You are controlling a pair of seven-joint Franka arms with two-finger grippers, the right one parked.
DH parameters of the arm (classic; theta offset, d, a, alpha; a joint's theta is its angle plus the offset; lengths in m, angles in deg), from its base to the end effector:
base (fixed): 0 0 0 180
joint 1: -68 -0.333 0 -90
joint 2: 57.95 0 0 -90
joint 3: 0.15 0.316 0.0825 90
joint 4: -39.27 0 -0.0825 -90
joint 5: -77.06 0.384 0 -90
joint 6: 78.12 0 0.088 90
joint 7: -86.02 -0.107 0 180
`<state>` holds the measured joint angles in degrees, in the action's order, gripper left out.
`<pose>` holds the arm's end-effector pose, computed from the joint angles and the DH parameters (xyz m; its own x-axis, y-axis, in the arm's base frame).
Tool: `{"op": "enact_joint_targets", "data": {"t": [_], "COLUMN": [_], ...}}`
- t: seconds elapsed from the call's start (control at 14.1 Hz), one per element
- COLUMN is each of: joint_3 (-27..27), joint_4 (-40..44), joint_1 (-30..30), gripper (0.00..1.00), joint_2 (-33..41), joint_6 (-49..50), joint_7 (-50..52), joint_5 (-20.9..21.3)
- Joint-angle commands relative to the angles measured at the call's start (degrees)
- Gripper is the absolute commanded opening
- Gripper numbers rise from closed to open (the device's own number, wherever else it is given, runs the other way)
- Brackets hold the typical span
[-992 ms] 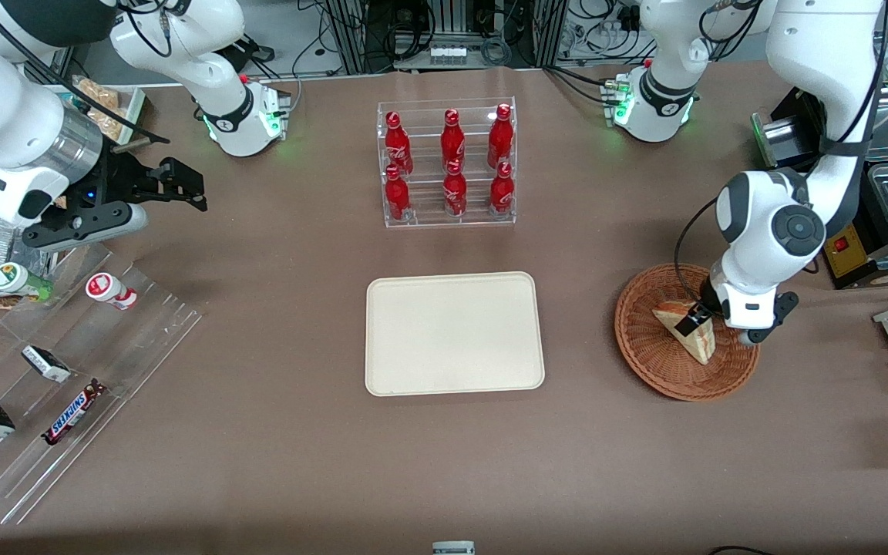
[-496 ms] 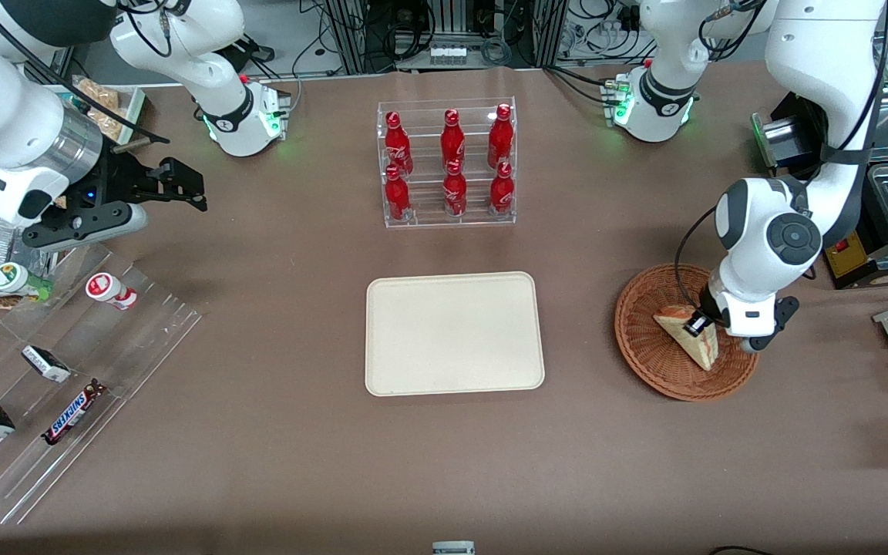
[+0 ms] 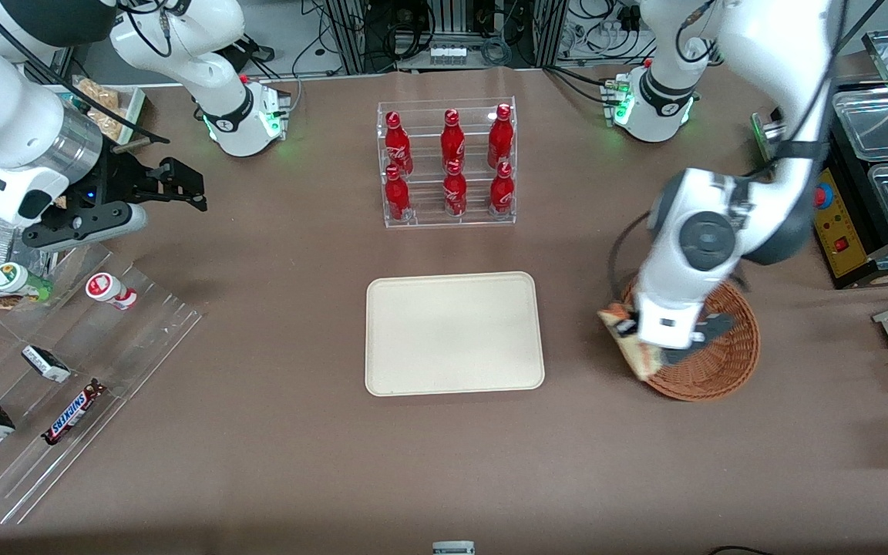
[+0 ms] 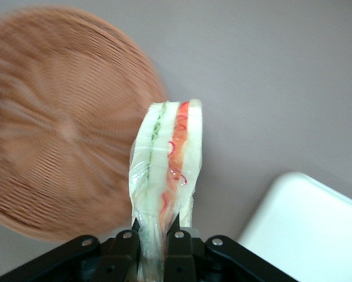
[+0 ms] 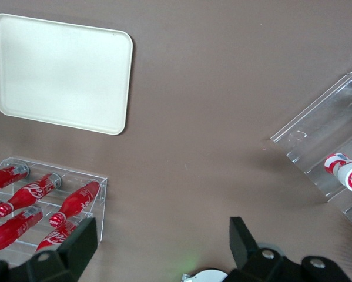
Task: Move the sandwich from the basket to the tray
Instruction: 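Carry the held sandwich over the cream tray with the left gripper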
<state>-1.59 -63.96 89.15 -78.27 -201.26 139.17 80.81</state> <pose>0.5924 -0.2423 0.3497 0.8779 0.4778 0.0320 0.4787 -0.8773 -0.0336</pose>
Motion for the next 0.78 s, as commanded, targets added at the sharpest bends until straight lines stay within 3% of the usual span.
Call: {"op": "enact_joint_targets", "data": {"t": [0.0, 0.35, 0.71], "joint_3": [0.7, 0.7, 0.8], "joint_4": [6.3, 12.3, 14.3], "joint_1": [7.0, 17.9, 21.7], "gripper": [0.04, 0.04, 0.05], "joint_2": [-5.7, -14.7, -19.2], "joint_6": [-0.4, -11.7, -16.2], "joint_7": [1.2, 6.8, 5.8], "joint_5": [-2.1, -1.4, -1.2]}}
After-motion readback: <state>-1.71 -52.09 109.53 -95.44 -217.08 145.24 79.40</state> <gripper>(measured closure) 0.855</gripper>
